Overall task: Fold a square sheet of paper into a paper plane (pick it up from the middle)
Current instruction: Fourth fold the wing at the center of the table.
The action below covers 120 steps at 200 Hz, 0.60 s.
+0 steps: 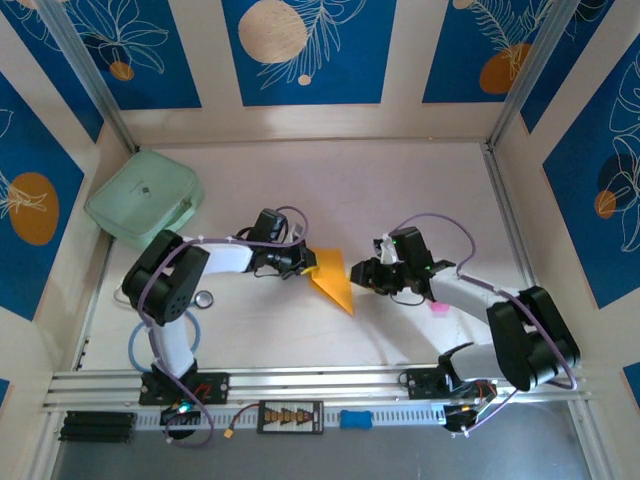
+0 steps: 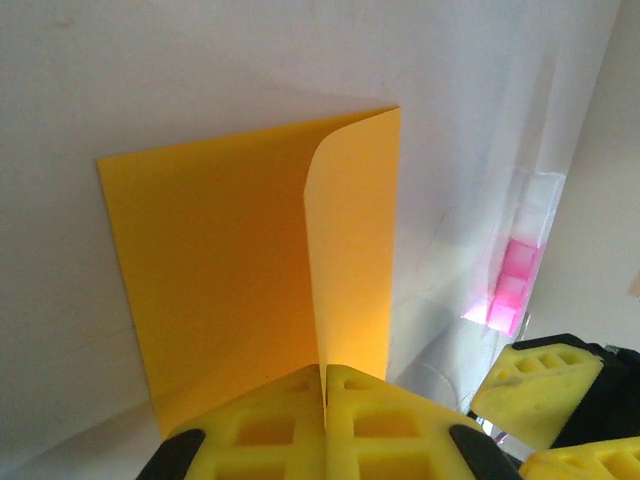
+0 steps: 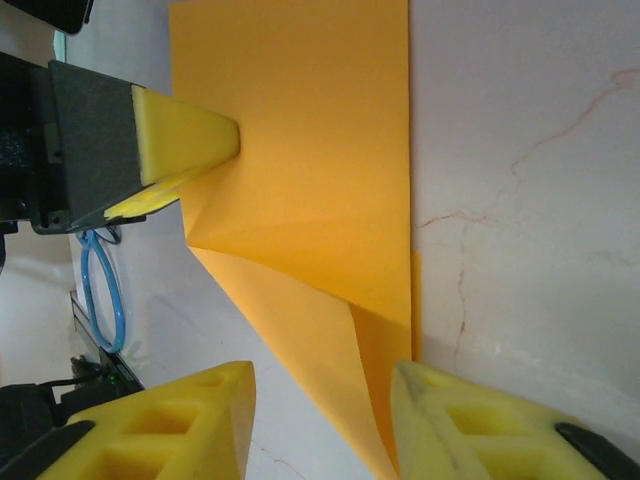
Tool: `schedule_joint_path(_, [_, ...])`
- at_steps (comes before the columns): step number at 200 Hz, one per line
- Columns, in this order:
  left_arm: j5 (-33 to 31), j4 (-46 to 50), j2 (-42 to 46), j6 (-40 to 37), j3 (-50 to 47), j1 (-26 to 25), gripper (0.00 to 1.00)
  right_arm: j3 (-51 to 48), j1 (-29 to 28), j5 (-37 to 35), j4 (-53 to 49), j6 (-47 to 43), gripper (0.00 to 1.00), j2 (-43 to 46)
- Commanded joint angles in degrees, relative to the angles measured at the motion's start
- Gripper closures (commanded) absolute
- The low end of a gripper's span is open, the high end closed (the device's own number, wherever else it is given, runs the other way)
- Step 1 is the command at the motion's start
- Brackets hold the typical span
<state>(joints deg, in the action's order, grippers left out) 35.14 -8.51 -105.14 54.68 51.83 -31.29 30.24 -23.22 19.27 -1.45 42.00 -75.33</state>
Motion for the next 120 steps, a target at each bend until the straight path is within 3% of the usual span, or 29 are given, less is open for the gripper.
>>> schedule_joint_path(1, [-3.43, 0.65, 3.39, 0.89, -1.06, -0.12, 0.99, -1.1, -0.42, -1.69, -2.44, -0.94, 0.51, 3.36])
schedule_joint_path(25, [-6.3, 1.41, 5.1, 1.7, -2.0, -1.04, 1.0, -2.1, -0.53, -3.56, -2.39, -0.44, 0.36, 5.75])
schedule_joint_path(28, [-6.6, 1.63, 5.38, 1.72, -2.13, -1.24, 0.99, -2.2, -0.59, -3.68, -2.37, -0.43, 0.31, 5.94])
schedule_joint_path(32, [-7.12, 1.72, 5.69, 1.8, -2.24, -1.39, 1.0, -2.33, -0.56, -3.72, -2.27, -0.49, 0.14, 6.25])
schedule_joint_path(46, [-8.58, 2.1, 6.75, 2.19, -2.93, -1.9, 0.99, -2.51, -0.54, -3.97, -2.07, -0.68, 0.0, 7.15])
schedule_joint_path(76, [-8.92, 2.37, 7.06, 2.32, -3.04, -2.24, 0.97, -2.07, -0.77, -5.1, -2.62, -2.17, 0.01, 8.86])
schedule_joint_path(103, [-6.53, 0.07, 6.38, 1.94, -2.61, -2.37, 0.84, -2.14, -1.11, -5.21, -1.59, -3.49, 0.0, 9.31])
schedule_joint_path(120, [-4.13, -1.32, 5.36, 1.41, -1.7, -2.26, 0.78, -2.64, -1.89, -5.52, -0.2, -4.15, 0.06, 9.4])
